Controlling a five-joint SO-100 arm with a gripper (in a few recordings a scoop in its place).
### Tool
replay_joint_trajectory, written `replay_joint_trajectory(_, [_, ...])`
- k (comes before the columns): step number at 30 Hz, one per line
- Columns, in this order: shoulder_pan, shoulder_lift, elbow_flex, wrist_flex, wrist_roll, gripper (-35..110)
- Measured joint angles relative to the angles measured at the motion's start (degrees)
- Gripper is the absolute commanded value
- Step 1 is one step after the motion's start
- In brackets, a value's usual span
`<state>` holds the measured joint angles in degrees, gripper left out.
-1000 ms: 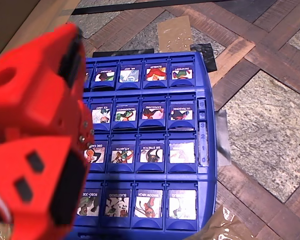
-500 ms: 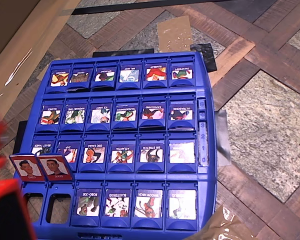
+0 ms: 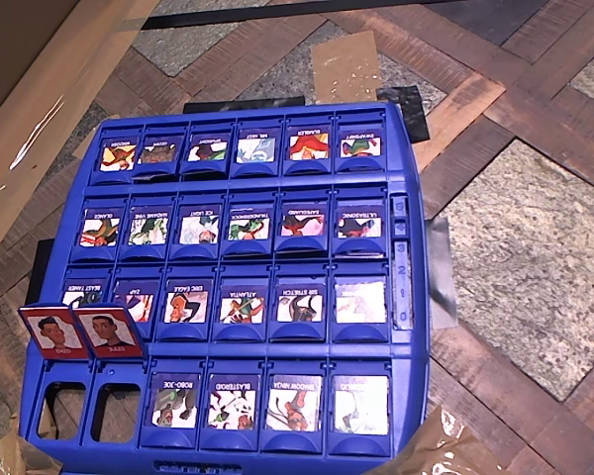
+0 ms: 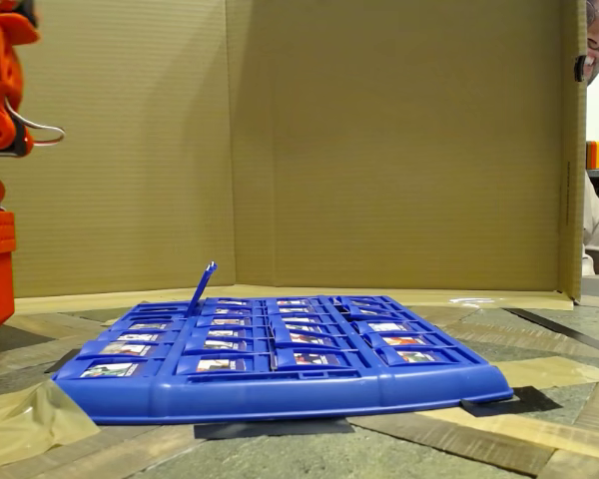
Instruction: Flip A3.
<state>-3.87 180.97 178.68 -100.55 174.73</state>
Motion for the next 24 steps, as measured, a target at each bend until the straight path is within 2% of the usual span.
replay_joint_trajectory(3, [1.41, 1.41, 0.18, -6.86, -0.26, 5])
replay_joint_trajectory(6, [3.34, 3.69, 0.18, -8.61, -0.26, 2])
replay_joint_trajectory(24, [3.69, 6.86, 0.26, -9.67, -0.35, 0])
